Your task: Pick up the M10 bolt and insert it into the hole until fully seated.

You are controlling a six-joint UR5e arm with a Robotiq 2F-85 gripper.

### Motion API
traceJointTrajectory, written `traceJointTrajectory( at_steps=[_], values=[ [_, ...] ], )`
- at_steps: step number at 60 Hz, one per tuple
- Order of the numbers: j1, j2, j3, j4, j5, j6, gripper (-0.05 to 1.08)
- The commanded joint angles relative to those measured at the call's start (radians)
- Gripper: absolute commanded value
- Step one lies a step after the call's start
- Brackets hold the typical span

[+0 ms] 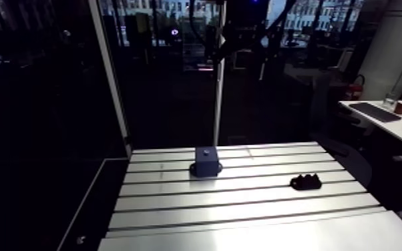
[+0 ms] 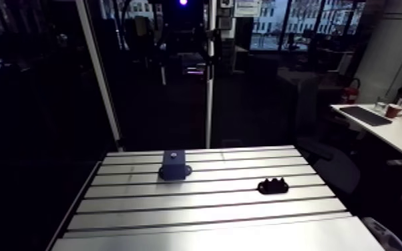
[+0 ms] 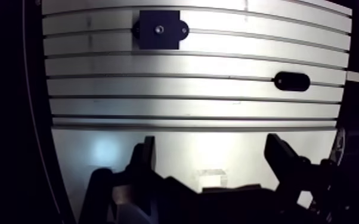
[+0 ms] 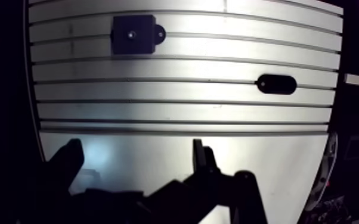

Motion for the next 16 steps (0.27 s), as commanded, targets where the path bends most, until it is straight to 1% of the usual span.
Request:
traceJointTrajectory(
  at_steps=[1, 16],
  values=[
    [-0.001, 0.000, -0.001, 0.000, 0.001, -0.001, 0.01],
    [-0.001, 0.001, 0.005, -0.001, 0.001, -0.001, 0.01]
  ],
)
